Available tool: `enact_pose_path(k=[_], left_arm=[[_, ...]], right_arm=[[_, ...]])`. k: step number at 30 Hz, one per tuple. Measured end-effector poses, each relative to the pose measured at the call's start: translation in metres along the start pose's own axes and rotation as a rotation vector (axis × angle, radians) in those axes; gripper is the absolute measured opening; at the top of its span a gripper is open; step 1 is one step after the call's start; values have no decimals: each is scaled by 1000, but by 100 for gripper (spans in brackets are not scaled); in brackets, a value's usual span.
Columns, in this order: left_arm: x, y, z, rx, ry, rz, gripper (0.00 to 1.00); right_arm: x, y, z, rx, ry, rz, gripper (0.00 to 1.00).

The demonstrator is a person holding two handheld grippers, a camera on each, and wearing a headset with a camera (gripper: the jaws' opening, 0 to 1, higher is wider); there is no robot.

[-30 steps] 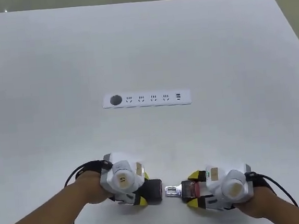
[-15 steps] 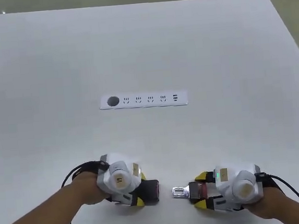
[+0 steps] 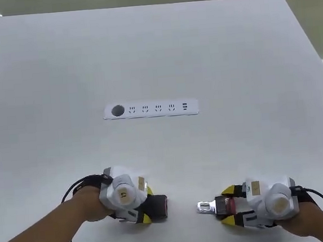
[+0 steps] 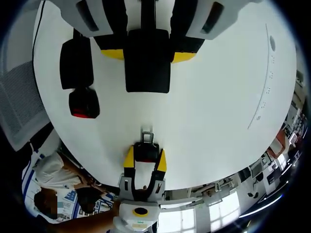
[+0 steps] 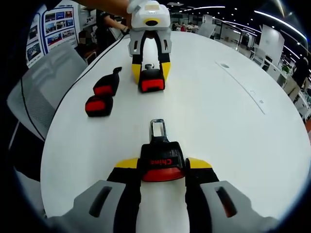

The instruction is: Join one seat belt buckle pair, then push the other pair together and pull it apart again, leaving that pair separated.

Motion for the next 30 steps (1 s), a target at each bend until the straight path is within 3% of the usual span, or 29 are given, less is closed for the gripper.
enact_pose_path(k=[10, 22, 26, 29, 30], left_arm=[[0, 1, 1, -1, -4, 6, 34], [1, 5, 0, -11, -8, -4, 35], [4, 5, 1, -14, -35, 13, 44], [6, 5, 2, -12, -30, 65, 65], [7, 7, 3, 9, -31, 83, 66]], right_arm=[[4, -6, 16, -6, 4, 2, 33], [5, -5, 20, -6, 1, 3, 34], [5, -5, 20, -14, -6, 1, 37], [5, -6, 19, -6, -34, -26, 55], [3, -5, 20, 3, -39, -37, 56]])
Point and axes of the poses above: the centre of the closed fingertips' face, and the gripper's own axes: z roughly backward along the fingers, x roughly to its right, y roughly out of its top, the point moved 9 cm from there along z, roughly backward along the fingers, and after that the axes turned 6 degrees about x, right-handed, at the moved point
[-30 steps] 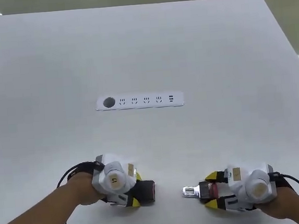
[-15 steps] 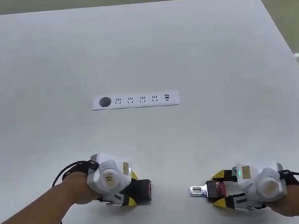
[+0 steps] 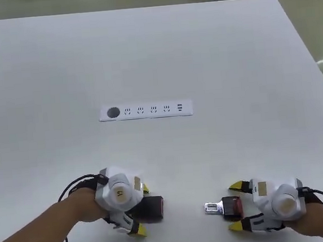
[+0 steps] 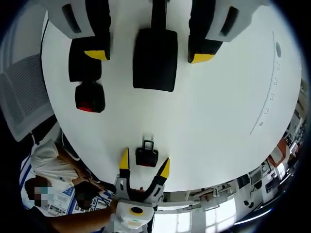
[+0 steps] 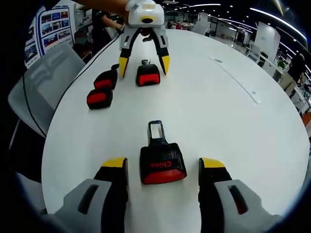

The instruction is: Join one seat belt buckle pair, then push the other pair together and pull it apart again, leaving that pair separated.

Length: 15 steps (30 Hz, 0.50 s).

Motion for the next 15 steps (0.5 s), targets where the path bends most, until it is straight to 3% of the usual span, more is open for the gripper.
enact_pose_path(k=[2, 5, 9, 13, 15], left_arm=[[3, 4, 4, 48, -4, 34, 65], [2, 5, 9, 46, 20, 44, 73], [4, 7, 14, 58, 29, 55, 74], [6, 8, 19, 104, 59, 118, 77], [7, 7, 21, 97, 72, 131, 79]], right_arm=[[-2, 1, 1, 12, -3, -18, 56], [-1, 2, 2, 34, -31, -39, 60], [0, 6, 5, 69, -90, -90, 64], [-3, 12, 12, 117, -142, -133, 65], [-4, 15, 18, 157, -201, -177, 66]])
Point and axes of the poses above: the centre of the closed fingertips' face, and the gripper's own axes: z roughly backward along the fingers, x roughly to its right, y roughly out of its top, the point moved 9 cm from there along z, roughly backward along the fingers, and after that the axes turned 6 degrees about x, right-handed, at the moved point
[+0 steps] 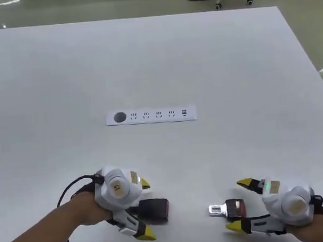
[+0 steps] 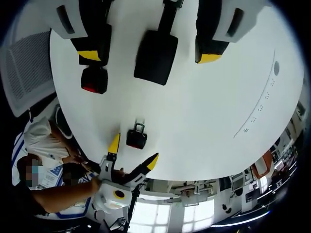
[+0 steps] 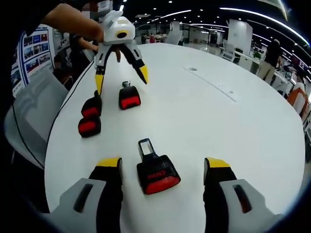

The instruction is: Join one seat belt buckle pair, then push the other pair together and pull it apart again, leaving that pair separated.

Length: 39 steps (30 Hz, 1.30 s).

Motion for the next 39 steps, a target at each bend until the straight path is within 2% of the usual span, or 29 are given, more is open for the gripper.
enact_pose_path(k=[2, 3, 5, 6, 7, 9, 11, 12, 13, 15, 16, 17, 18, 19, 21, 22, 23, 24, 25, 26, 27, 28, 29, 33, 34, 35, 36, 37, 39], left_arm=[[2, 1, 3, 9, 17, 5, 83], [2, 3, 6, 26, 42, 34, 85], [1, 0, 8, 71, 80, 74, 87], [3, 3, 10, 106, 102, 89, 89], [4, 3, 12, 116, 115, 101, 90], [2, -1, 18, 138, 163, 132, 94], [5, 4, 27, 179, 195, 154, 96], [3, -2, 28, 209, 226, 168, 97], [3, -3, 29, 220, 236, 176, 99], [7, -2, 38, 271, 257, 219, 100], [8, -4, 42, 278, 276, 221, 100], [9, -9, 46, 291, 298, 230, 100], [12, -8, 51, 307, 319, 242, 100], [16, -7, 58, 334, 338, 261, 100], [22, -13, 67, 383, 371, 299, 100], [26, -10, 75, 399, 400, 307, 100], [33, -9, 83, 423, 415, 317, 100], [37, -11, 87, 426, 416, 320, 100], [44, -14, 93, 438, 438, 324, 100], [52, -12, 98, 451, 453, 333, 100], [60, -14, 102, 470, 455, 346, 100], [60, -20, 109, 475, 456, 355, 100], [67, -24, 114, 483, 474, 348, 100], [95, -27, 124, 507, 502, 356, 100], [104, -27, 128, 530, 515, 367, 100], [109, -29, 129, 533, 503, 377, 100], [112, -37, 129, 517, 500, 381, 100], [117, -40, 131, 512, 502, 380, 100], [127, -46, 134, 516, 490, 403, 100]], right_arm=[[1, 0, 3, 31, -57, -28, 69], [1, 0, 6, 49, -91, -49, 69], [1, 2, 10, 117, -152, -104, 70], [0, 2, 11, 133, -177, -122, 72], [0, 2, 12, 144, -202, -133, 74], [-5, 2, 13, 166, -249, -122, 76], [-10, 5, 15, 187, -290, -123, 77], [-11, 6, 17, 203, -320, -131, 77], [-15, 10, 19, 235, -342, -162, 78], [-20, 13, 21, 268, -368, -163, 81], [-24, 13, 23, 278, -391, -154, 82], [-27, 15, 25, 276, -394, -157, 83], [-31, 17, 28, 281, -411, -169, 82], [-33, 17, 29, 288, -424, -173, 82], [-38, 22, 34, 331, -468, -189, 84], [-42, 24, 37, 331, -474, -186, 85], [-46, 27, 40, 332, -487, -186, 85], [-50, 29, 44, 343, -502, -190, 85], [-51, 26, 44, 358, -505, -202, 85], [-54, 27, 45, 364, -508, -209, 86], [-62, 29, 49, 378, -527, -209, 87], [-64, 30, 50, 384, -532, -211, 89], [-70, 32, 53, 389, -536, -213, 90], [-91, 33, 64, 409, -561, -220, 97], [-96, 32, 65, 413, -562, -209, 99], [-103, 31, 67, 388, -547, -194, 99], [-107, 30, 68, 382, -540, -198, 99], [-115, 28, 71, 376, -529, -208, 99], [-126, 25, 77, 372, -534, -211, 99]])
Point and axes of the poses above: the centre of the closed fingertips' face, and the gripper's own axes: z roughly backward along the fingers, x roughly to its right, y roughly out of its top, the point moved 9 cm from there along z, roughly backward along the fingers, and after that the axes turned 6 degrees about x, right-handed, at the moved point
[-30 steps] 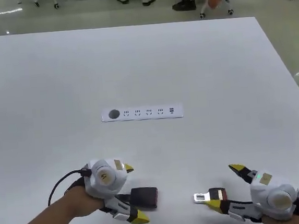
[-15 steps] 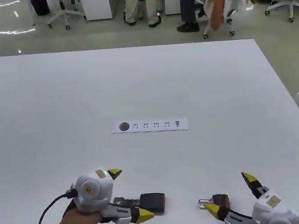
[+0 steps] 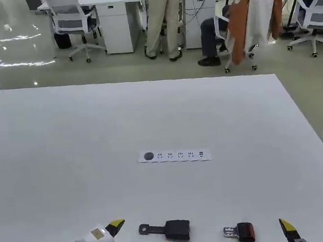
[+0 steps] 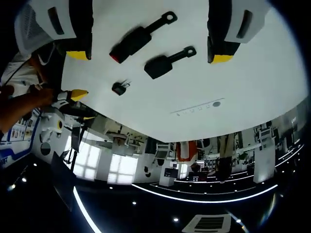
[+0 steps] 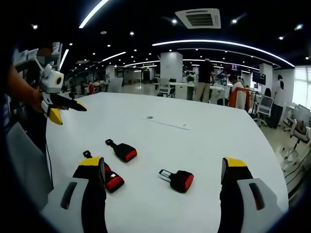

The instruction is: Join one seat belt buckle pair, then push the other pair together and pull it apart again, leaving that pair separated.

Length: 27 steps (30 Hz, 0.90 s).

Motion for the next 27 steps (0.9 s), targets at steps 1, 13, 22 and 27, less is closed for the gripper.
enact_pose_path(k=[1, 13, 22, 27], left_arm=[[2, -2, 5, 8, 10, 11, 100], [20, 2, 59, 159, 75, 31, 100], [28, 2, 76, 190, 69, 29, 100], [33, -2, 75, 150, 67, 16, 100]], right_arm=[[-3, 0, 5, 3, 4, -8, 99], [-37, 15, 51, 26, 12, 9, 99], [-42, 20, 69, 48, 0, -10, 99], [-43, 15, 71, 34, -7, -7, 99]])
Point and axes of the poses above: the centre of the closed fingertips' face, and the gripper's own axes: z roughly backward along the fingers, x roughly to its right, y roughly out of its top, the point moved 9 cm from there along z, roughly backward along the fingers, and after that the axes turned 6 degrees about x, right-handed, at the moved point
